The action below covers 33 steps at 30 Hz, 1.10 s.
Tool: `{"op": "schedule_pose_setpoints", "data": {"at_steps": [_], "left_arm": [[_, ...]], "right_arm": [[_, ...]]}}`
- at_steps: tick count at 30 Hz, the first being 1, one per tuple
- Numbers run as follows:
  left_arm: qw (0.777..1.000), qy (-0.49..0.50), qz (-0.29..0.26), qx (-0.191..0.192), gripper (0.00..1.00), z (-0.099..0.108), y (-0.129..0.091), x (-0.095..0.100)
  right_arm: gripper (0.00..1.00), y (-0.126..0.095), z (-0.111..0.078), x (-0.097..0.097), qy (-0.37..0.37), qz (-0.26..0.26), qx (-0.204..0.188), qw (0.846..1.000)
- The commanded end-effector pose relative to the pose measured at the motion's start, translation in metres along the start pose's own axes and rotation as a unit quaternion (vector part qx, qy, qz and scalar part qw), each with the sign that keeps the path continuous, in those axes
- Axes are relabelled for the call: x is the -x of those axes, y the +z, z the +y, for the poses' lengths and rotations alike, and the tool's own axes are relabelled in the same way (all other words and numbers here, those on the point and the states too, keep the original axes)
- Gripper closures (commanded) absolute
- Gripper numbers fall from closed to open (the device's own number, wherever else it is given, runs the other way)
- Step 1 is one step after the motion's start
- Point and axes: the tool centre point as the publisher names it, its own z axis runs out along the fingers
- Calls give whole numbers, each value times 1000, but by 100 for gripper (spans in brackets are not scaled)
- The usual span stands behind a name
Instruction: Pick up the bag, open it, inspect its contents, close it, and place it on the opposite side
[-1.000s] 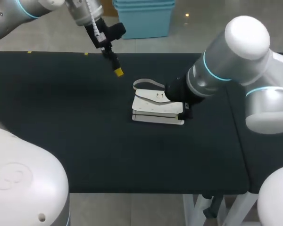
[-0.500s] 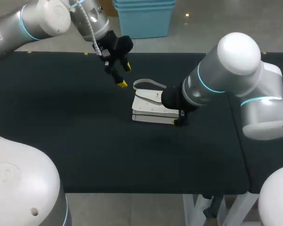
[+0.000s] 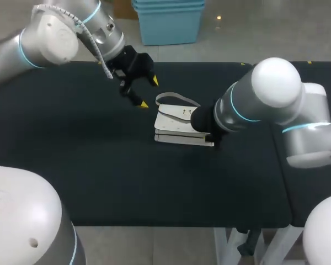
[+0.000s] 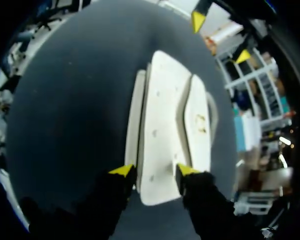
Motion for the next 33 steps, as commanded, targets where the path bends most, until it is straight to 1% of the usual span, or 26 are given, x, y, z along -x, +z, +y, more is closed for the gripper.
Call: {"op": "schedule_pose_setpoints", "data": {"at_steps": [1,5,6,10,17,19,20,22,23,26,28,30,32,33], "left_arm": [[1000,17,-8,-8,0,5,10,-1],[1000,27,-1,0,0,2,17,-3],[1000,28,-1,6,0,1,18,-2],[999,37,7,9,0,0,22,-2],[998,54,17,11,0,-3,29,0],[998,60,18,9,0,-4,31,0],[997,69,18,7,0,-5,32,0],[997,82,14,3,0,-6,35,-1],[996,93,12,-2,0,-6,36,-2],[993,115,-3,-22,0,-7,40,-3],[992,120,-13,-45,0,-8,41,-3],[992,120,-13,-45,0,-8,41,-3],[992,120,-13,-45,0,-8,41,-3],[992,120,-13,-45,0,-8,41,-3]], "right_arm": [[58,5,1,-2,-1,-13,-4,1000],[58,6,-1,0,-1,-18,-15,1000],[58,6,-2,0,-1,-19,-17,1000],[59,4,-3,-1,2,-27,-22,999],[66,0,-2,-2,-3,-44,-37,998],[72,0,-1,-2,-5,-47,-38,998],[77,1,0,-2,-5,-48,-39,998],[96,1,0,-3,-6,-51,-39,998],[100,1,1,-4,-6,-52,-39,998],[100,2,2,-6,-6,-56,-40,998],[100,2,2,-7,-5,-59,-41,997],[100,2,2,-8,-1,-63,-42,997],[100,2,2,-10,3,-65,-56,996],[100,2,2,-10,3,-65,-56,996]]}}
